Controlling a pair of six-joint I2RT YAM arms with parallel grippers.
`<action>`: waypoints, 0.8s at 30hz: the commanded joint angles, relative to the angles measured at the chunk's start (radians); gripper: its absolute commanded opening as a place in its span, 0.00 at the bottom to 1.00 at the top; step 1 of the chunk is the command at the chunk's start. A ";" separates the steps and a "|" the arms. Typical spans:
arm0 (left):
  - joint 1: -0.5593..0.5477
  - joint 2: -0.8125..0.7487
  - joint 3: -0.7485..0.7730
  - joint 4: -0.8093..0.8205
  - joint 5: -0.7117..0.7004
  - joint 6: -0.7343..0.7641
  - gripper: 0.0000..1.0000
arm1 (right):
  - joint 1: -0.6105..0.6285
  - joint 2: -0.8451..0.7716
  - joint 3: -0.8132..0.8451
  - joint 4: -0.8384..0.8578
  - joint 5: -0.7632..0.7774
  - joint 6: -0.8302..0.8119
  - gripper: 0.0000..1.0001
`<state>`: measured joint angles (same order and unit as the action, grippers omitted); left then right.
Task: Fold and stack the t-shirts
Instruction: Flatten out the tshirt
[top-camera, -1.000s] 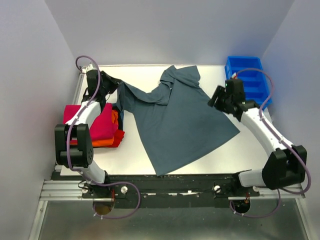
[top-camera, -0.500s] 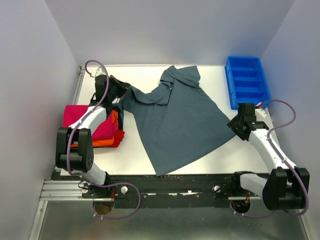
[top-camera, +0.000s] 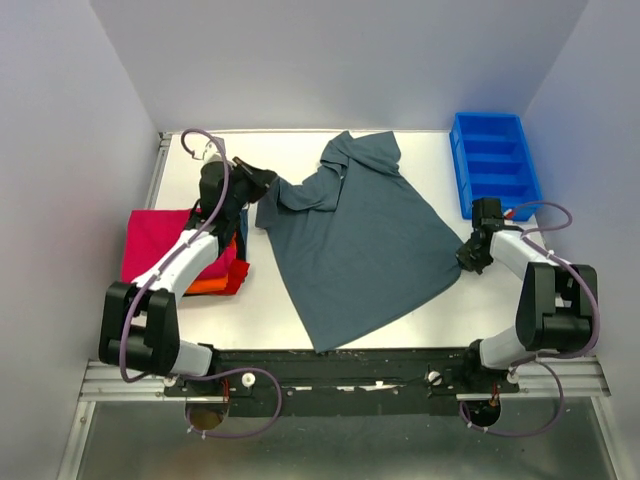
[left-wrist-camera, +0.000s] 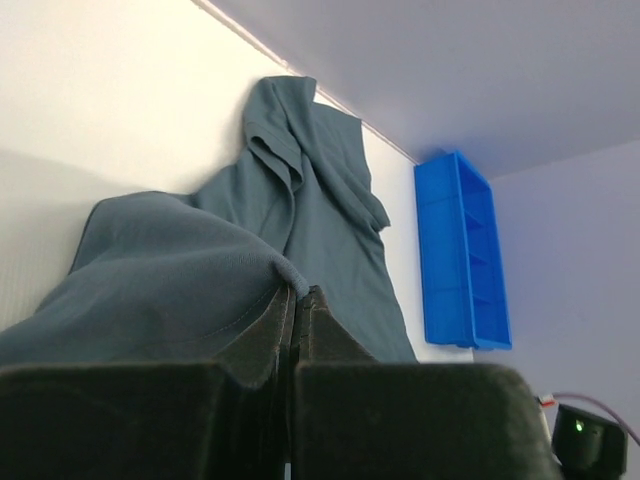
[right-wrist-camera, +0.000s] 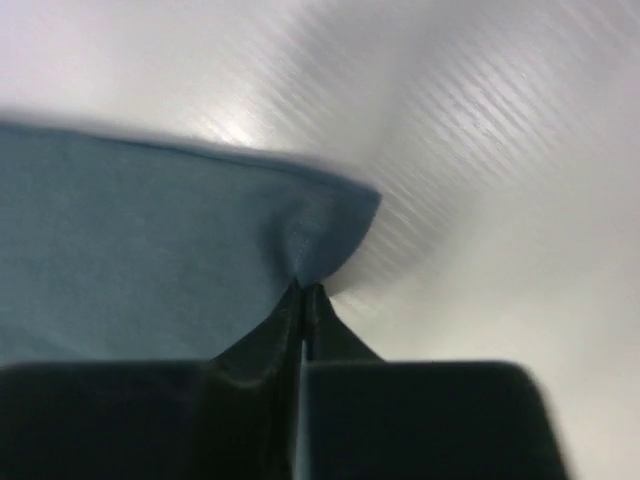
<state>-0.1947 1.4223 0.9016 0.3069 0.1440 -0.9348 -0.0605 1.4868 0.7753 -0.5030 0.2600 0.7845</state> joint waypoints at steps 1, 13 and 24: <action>-0.037 -0.106 -0.041 0.023 -0.084 -0.012 0.00 | -0.002 0.061 0.019 0.104 -0.129 -0.004 0.01; -0.100 -0.325 -0.253 -0.190 -0.067 0.022 0.00 | 0.060 0.151 0.515 0.008 -0.140 -0.221 0.01; -0.100 -0.709 -0.335 -0.569 -0.067 0.047 0.00 | 0.059 0.706 1.586 -0.428 -0.068 -0.336 0.77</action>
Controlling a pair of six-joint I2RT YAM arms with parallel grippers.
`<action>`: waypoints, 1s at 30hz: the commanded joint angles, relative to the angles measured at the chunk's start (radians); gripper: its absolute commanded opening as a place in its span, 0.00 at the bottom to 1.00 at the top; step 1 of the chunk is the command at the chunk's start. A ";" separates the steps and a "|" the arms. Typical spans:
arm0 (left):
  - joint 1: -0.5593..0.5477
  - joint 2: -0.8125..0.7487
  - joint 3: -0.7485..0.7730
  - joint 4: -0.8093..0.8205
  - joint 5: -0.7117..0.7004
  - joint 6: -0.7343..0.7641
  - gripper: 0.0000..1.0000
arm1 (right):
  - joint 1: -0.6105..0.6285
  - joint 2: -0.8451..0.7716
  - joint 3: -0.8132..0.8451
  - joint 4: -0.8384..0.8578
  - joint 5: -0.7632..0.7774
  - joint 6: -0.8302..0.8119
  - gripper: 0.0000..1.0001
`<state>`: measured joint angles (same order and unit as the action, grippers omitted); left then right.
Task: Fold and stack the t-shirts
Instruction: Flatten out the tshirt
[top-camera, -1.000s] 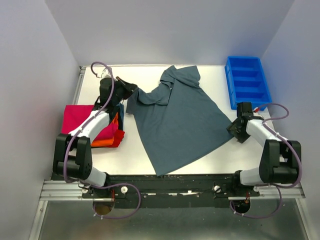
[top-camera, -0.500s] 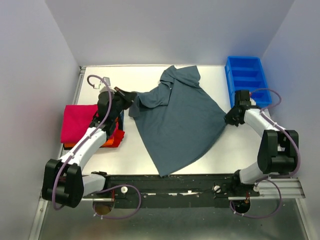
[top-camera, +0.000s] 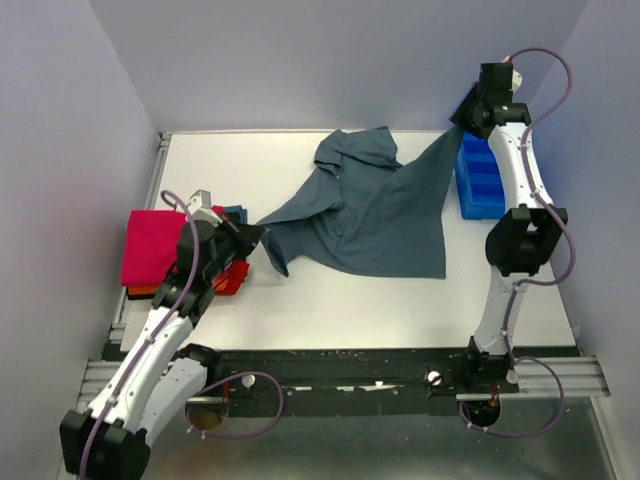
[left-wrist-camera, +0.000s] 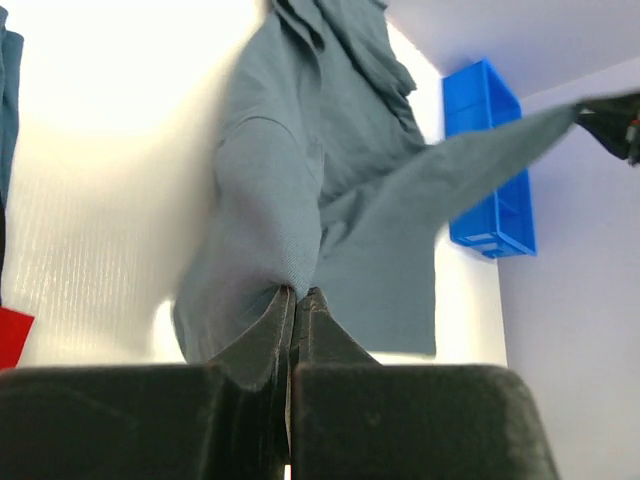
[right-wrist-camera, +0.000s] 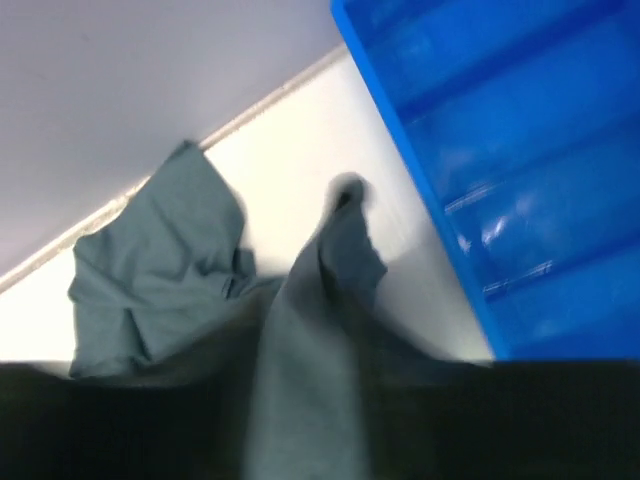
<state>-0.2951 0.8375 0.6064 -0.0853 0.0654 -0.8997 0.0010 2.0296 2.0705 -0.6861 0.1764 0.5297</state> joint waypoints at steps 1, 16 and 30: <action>-0.001 -0.139 -0.059 -0.186 0.013 0.007 0.00 | -0.001 0.193 0.336 -0.274 -0.009 -0.094 1.00; 0.008 0.028 -0.057 -0.107 -0.046 0.058 0.00 | -0.001 -0.583 -1.117 0.129 0.011 0.076 0.75; 0.008 -0.015 -0.056 -0.120 -0.084 0.082 0.00 | -0.001 -0.546 -1.322 0.273 -0.111 0.148 0.56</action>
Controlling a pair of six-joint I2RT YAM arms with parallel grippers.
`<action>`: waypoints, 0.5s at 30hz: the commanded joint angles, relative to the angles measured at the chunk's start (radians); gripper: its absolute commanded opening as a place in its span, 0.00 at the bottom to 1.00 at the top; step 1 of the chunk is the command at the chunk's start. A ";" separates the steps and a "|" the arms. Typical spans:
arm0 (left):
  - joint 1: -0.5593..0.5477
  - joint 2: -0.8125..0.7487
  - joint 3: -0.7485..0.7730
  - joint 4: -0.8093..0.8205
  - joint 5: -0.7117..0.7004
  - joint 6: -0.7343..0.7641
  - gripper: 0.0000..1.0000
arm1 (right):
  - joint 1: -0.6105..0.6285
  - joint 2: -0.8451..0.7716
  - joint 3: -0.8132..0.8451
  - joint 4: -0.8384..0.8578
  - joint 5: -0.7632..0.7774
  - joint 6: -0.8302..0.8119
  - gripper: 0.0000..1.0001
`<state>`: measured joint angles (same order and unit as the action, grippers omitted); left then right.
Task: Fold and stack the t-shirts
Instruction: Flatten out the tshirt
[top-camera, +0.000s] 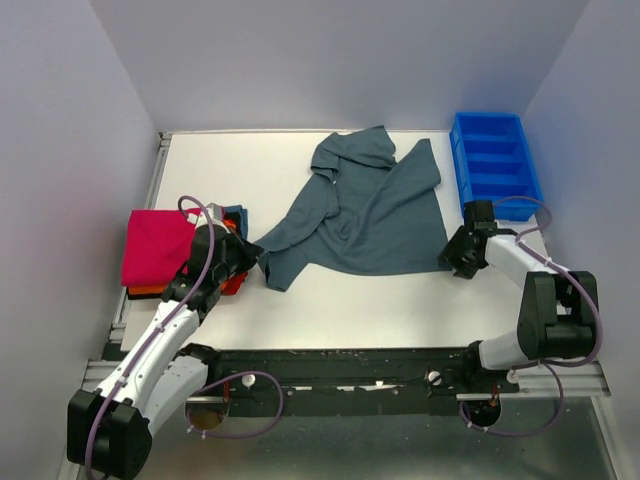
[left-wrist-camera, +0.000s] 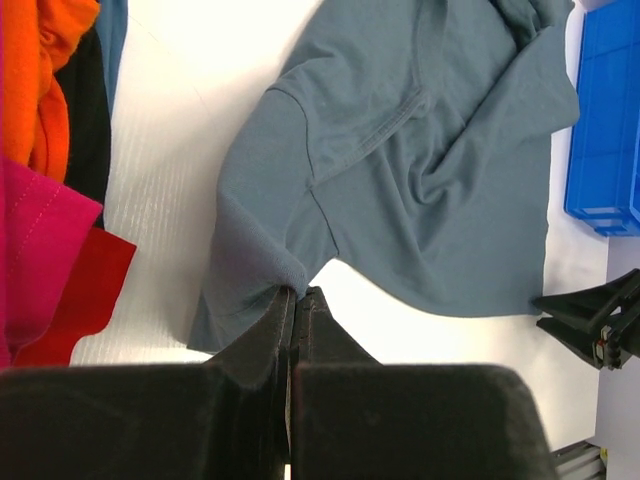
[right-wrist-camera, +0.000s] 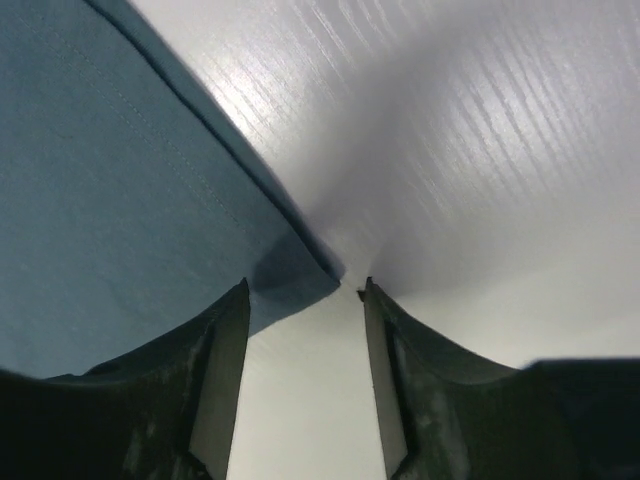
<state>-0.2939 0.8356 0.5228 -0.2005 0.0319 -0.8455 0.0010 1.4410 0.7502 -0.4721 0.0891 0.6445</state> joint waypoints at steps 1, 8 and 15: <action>0.007 -0.015 0.028 -0.005 -0.052 0.029 0.00 | -0.001 0.047 0.000 0.059 -0.012 0.038 0.51; 0.007 -0.021 0.029 -0.011 -0.067 0.039 0.00 | -0.001 0.010 0.020 0.029 0.083 0.057 0.01; 0.007 -0.050 0.019 -0.042 -0.066 0.019 0.00 | -0.024 -0.166 0.064 -0.097 0.138 0.038 0.01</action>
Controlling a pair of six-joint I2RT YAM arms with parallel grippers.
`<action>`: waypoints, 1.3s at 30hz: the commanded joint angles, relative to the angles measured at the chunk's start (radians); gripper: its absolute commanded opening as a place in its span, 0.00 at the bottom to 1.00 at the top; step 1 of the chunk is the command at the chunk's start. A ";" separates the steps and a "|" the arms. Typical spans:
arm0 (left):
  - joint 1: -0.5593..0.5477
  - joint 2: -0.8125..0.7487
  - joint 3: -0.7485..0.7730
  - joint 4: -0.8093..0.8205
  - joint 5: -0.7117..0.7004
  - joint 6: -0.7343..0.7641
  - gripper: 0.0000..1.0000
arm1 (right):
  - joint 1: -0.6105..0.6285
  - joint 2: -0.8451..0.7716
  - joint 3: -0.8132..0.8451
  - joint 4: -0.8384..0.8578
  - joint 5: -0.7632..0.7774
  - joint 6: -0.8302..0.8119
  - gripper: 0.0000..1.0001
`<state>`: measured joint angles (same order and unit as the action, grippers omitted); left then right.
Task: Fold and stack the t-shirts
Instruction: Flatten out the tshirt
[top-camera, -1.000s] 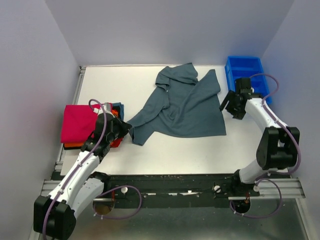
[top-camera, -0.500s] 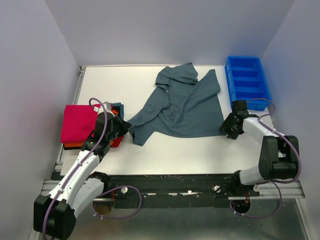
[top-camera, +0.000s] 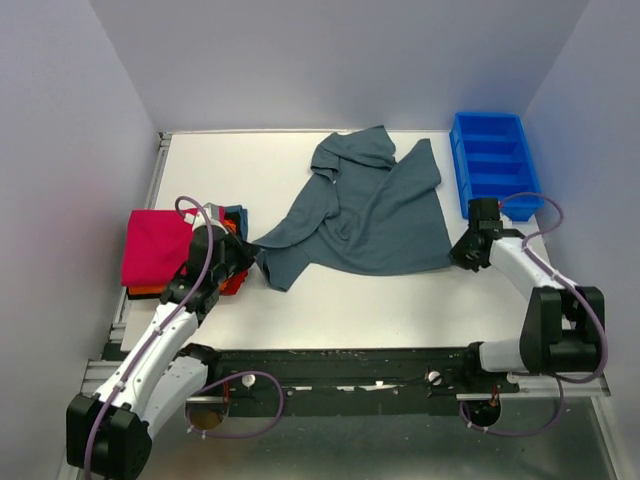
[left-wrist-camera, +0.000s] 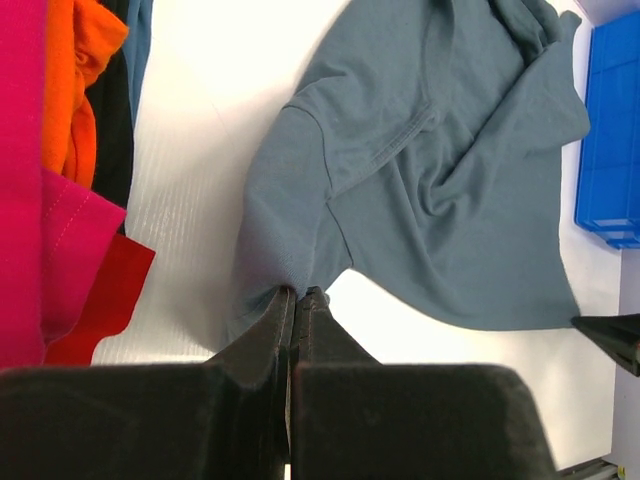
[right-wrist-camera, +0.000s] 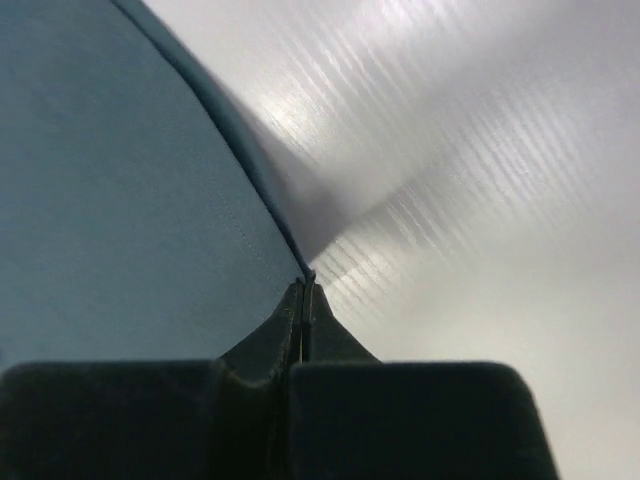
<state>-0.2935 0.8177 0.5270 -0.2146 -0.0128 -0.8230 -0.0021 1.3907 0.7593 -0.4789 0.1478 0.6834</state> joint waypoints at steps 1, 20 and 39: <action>0.007 -0.043 0.010 -0.035 -0.015 -0.011 0.00 | -0.033 -0.148 0.058 -0.108 0.081 -0.007 0.01; 0.113 0.137 0.735 -0.093 0.068 -0.033 0.00 | -0.101 -0.496 0.811 -0.247 -0.304 -0.206 0.01; 0.131 0.538 1.493 -0.189 -0.182 0.111 0.00 | -0.099 -0.176 1.187 -0.182 -0.339 -0.107 0.01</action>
<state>-0.1837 1.0687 2.0018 -0.3824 -0.1333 -0.7261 -0.0994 0.9859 1.9808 -0.6861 -0.1337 0.5030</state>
